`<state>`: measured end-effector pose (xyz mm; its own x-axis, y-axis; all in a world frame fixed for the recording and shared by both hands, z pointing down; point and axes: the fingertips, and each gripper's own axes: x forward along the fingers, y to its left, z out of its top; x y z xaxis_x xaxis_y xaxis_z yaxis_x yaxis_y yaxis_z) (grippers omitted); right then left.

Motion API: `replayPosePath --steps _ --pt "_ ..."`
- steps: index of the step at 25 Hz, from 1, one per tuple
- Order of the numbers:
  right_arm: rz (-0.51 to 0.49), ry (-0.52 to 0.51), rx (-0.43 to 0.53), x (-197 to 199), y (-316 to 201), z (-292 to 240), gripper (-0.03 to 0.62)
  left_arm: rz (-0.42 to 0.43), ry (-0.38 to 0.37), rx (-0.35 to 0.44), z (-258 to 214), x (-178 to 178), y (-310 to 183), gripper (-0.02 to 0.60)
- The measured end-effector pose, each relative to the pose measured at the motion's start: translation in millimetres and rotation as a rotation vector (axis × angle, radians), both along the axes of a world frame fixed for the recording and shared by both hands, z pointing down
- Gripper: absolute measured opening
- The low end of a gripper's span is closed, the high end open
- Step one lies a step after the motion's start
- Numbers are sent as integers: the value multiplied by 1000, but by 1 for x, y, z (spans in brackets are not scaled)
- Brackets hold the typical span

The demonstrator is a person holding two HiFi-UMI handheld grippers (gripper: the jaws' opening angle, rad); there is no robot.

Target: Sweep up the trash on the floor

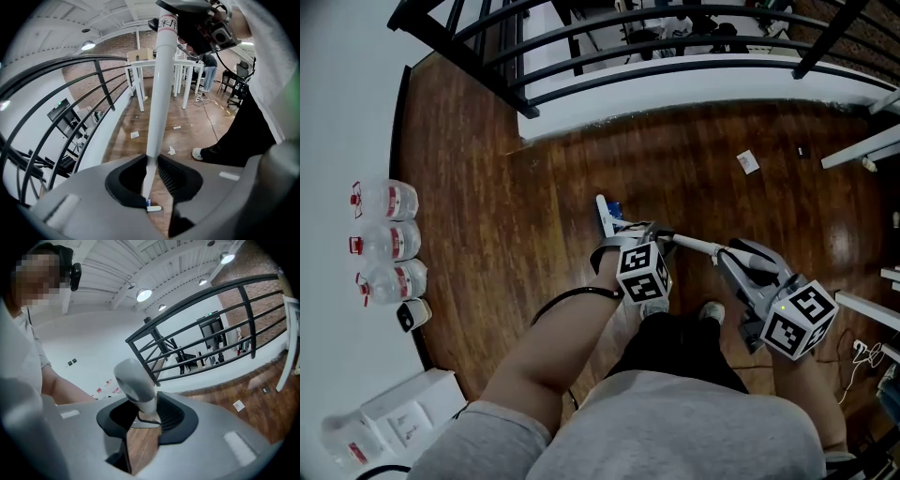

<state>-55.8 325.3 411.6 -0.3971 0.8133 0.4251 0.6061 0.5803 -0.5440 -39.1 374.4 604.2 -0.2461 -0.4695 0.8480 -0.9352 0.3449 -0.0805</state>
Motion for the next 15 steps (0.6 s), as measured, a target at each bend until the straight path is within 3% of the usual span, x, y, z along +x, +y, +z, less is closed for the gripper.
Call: replayPosePath --steps 15 --pt "231 -27 61 12 -197 -29 118 186 -28 95 -22 1 -212 64"
